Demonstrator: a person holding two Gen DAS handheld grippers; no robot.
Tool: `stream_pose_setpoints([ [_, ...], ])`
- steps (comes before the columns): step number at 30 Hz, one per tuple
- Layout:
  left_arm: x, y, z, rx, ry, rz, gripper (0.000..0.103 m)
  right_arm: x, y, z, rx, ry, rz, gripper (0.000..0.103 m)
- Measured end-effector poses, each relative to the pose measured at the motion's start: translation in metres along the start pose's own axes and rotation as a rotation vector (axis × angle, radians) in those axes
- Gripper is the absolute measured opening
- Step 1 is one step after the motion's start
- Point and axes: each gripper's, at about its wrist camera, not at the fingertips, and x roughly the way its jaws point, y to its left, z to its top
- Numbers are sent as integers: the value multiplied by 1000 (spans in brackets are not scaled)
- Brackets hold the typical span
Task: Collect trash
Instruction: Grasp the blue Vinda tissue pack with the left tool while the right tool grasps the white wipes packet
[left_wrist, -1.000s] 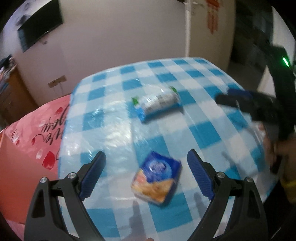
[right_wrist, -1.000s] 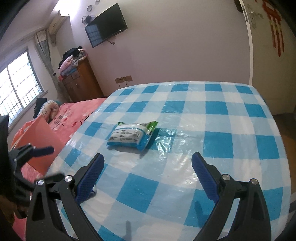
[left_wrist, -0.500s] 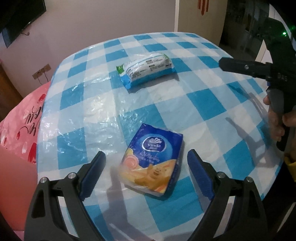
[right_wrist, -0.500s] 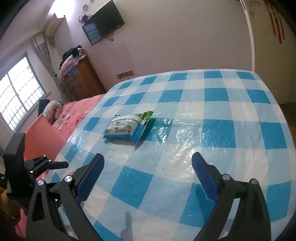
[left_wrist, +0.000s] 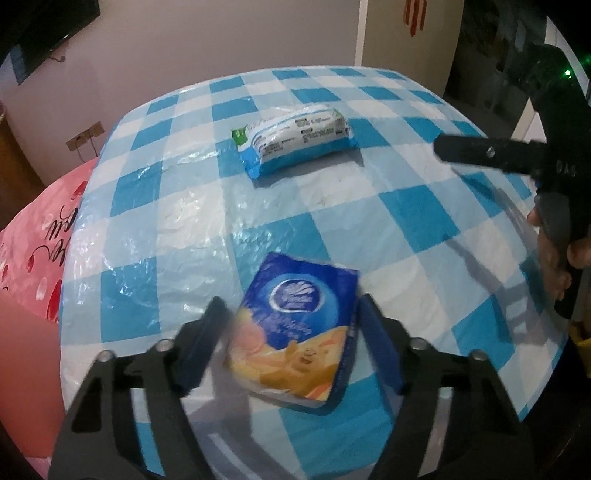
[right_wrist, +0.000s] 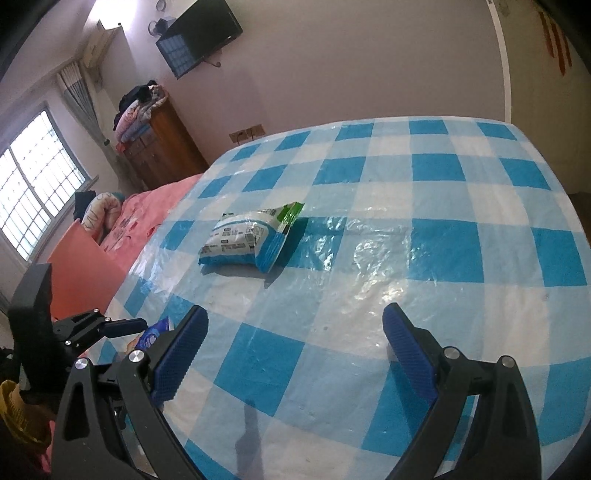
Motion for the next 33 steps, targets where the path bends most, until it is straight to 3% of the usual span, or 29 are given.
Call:
stream_pose_setpoints([
  [11, 7, 13, 17, -162, -40, 23, 56, 25, 29, 27, -126, 77, -8, 94],
  [23, 10, 44, 26, -283, -62, 25, 55, 90, 64, 77, -364, 149, -4, 94],
  [33, 9, 70, 33, -338, -89, 54, 55, 124, 69, 90, -417, 237, 66, 94],
])
